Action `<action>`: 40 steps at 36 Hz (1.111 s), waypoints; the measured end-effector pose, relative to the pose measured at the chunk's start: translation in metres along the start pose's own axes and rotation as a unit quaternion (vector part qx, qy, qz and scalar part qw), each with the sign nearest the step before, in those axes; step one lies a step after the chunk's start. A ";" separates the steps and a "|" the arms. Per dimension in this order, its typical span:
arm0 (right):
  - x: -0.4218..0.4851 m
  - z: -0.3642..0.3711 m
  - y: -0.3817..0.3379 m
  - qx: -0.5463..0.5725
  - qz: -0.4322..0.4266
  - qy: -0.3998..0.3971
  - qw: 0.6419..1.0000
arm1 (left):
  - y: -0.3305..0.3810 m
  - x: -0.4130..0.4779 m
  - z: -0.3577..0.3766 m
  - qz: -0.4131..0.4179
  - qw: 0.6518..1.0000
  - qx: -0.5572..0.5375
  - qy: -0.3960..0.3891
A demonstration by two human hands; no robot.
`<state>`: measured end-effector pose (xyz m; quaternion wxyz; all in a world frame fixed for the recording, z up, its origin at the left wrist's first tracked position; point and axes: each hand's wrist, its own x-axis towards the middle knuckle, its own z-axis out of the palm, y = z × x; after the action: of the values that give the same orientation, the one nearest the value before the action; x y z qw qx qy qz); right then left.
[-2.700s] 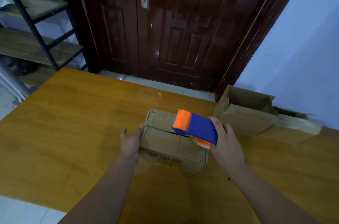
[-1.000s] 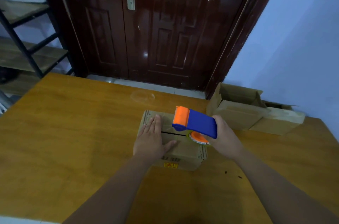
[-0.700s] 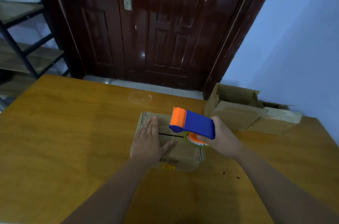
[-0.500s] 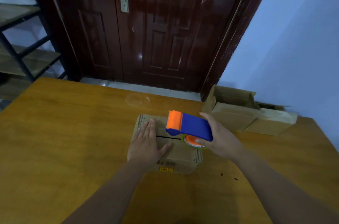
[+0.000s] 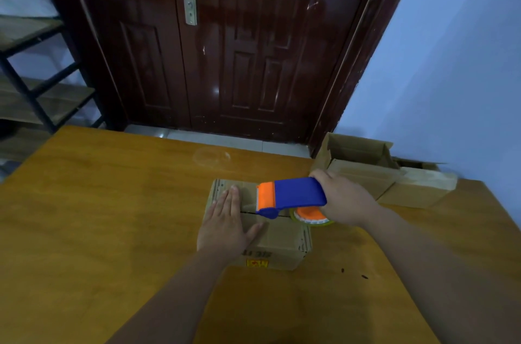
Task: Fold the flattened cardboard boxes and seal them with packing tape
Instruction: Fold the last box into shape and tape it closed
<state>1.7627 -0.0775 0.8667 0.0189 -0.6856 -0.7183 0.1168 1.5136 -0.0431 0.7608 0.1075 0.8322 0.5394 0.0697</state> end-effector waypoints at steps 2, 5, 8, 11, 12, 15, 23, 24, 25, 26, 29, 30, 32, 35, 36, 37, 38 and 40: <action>-0.001 0.000 -0.001 -0.029 0.004 0.006 1.000 | 0.001 0.000 -0.001 -0.001 1.000 0.002 -0.004; -0.002 0.003 -0.002 -0.057 0.016 0.006 0.998 | 0.002 0.000 -0.002 -0.006 1.000 0.005 -0.011; -0.003 0.005 -0.001 -0.071 0.022 0.011 0.997 | 0.001 0.001 -0.003 -0.007 1.000 0.007 -0.014; -0.005 0.006 0.006 -0.072 0.031 0.027 0.997 | 0.000 0.000 -0.002 -0.004 1.000 0.005 -0.013; -0.005 0.007 0.009 -0.066 0.033 0.030 0.997 | 0.000 0.000 -0.002 -0.002 1.000 0.005 -0.013; -0.007 0.013 0.022 -0.005 0.035 0.033 0.999 | 0.000 0.001 -0.001 -0.001 1.000 0.002 -0.012; -0.011 0.034 0.037 0.161 0.040 0.067 0.984 | -0.001 0.002 0.001 0.000 1.000 0.000 -0.010; -0.011 0.034 0.037 0.175 0.041 0.066 0.982 | -0.001 0.002 0.001 0.000 1.000 0.003 -0.010; -0.012 0.033 0.036 0.185 0.043 0.063 0.980 | -0.001 0.002 0.001 0.000 1.000 0.005 -0.011; -0.013 0.033 0.036 0.194 0.043 0.059 0.978 | -0.001 0.002 0.001 0.000 1.000 0.006 -0.012; -0.014 0.030 0.035 0.218 0.042 0.047 0.974 | -0.001 0.002 0.001 0.000 1.000 0.002 -0.011; -0.015 0.030 0.035 0.222 0.043 0.043 0.973 | -0.001 0.002 0.001 -0.002 1.000 0.001 -0.010; -0.015 0.028 0.036 0.233 0.047 0.030 0.971 | -0.001 0.002 0.001 -0.004 1.000 0.001 -0.010; -0.014 0.024 0.037 0.251 0.050 0.000 0.967 | -0.001 0.002 0.001 -0.005 1.000 0.012 -0.017; -0.014 0.023 0.037 0.249 0.050 -0.011 0.967 | -0.001 0.002 0.001 -0.006 1.000 0.014 -0.019; -0.013 0.022 0.038 0.243 0.049 -0.021 0.969 | -0.002 0.002 0.001 -0.006 1.000 0.014 -0.021; -0.014 0.022 0.040 0.233 0.049 -0.029 0.971 | -0.002 0.002 0.001 -0.008 1.000 0.012 -0.023; -0.018 0.024 0.046 0.214 0.056 -0.035 0.975 | -0.003 0.002 0.000 -0.007 1.000 0.011 -0.028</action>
<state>1.8045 -0.0973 0.8370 0.1341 -0.7004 -0.6371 0.2925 1.5124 -0.0400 0.7599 0.1137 0.8312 0.5427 0.0399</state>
